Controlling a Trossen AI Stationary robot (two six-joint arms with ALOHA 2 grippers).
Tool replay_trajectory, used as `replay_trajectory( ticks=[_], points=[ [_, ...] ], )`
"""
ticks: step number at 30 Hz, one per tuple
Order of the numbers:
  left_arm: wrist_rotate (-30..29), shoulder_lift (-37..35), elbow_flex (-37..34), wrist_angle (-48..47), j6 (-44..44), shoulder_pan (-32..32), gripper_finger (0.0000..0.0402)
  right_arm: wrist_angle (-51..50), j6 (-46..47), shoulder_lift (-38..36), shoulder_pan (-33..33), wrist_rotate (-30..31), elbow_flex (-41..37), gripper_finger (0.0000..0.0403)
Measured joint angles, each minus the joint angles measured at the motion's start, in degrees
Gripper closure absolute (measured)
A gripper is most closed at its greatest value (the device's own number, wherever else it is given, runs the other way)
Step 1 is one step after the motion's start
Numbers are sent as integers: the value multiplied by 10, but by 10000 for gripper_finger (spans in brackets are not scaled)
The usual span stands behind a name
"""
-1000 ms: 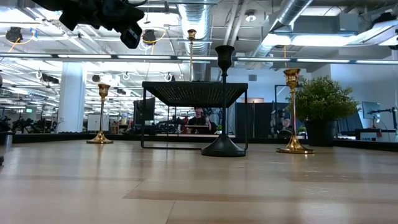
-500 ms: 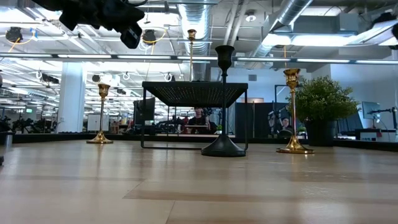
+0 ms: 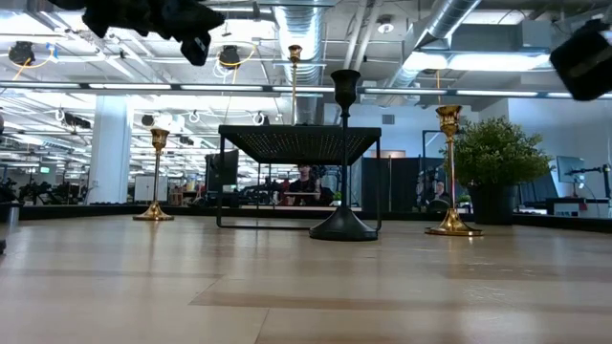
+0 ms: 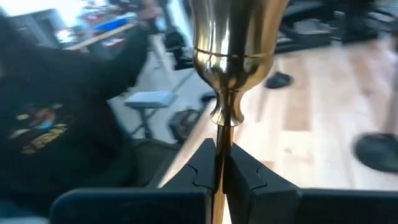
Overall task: Pick & Place candle stick holders
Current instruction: Put the large gold candle holder on the shelf
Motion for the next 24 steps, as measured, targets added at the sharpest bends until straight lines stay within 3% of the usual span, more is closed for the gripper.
replay_trajectory(
  ticks=[10,24],
  points=[
    [0,-67,0,-14,-7,0,396,-107,26,2,-70,16,97,400],
    [0,-34,0,-33,-43,0,396,-307,20,99,-198,16,305,401]
  ],
)
